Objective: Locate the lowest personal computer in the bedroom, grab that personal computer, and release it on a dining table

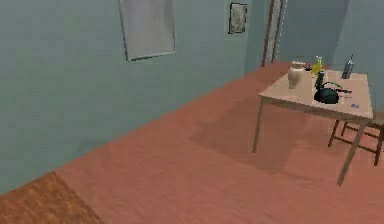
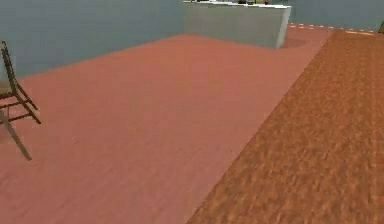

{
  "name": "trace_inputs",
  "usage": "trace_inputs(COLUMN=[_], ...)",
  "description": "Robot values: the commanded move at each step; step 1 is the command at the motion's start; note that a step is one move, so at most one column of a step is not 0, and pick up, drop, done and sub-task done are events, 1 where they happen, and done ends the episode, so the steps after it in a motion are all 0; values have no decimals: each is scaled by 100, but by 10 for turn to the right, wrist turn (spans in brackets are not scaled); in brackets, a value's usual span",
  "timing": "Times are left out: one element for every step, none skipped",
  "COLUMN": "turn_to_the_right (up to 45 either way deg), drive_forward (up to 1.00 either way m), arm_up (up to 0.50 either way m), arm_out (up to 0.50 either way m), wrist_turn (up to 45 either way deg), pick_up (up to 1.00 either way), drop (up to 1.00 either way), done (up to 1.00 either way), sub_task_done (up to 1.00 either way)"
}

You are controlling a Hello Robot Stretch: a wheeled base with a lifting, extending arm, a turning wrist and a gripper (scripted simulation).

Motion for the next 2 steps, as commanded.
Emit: trace_inputs(turn_to_the_right=[0, 0], drive_forward=[100, 100], arm_up=[0, 0], arm_out=[0, 0], wrist_turn=[0, 0], pick_up=[0, 0], drop=[0, 0], done=[0, 0], sub_task_done=[0, 0])
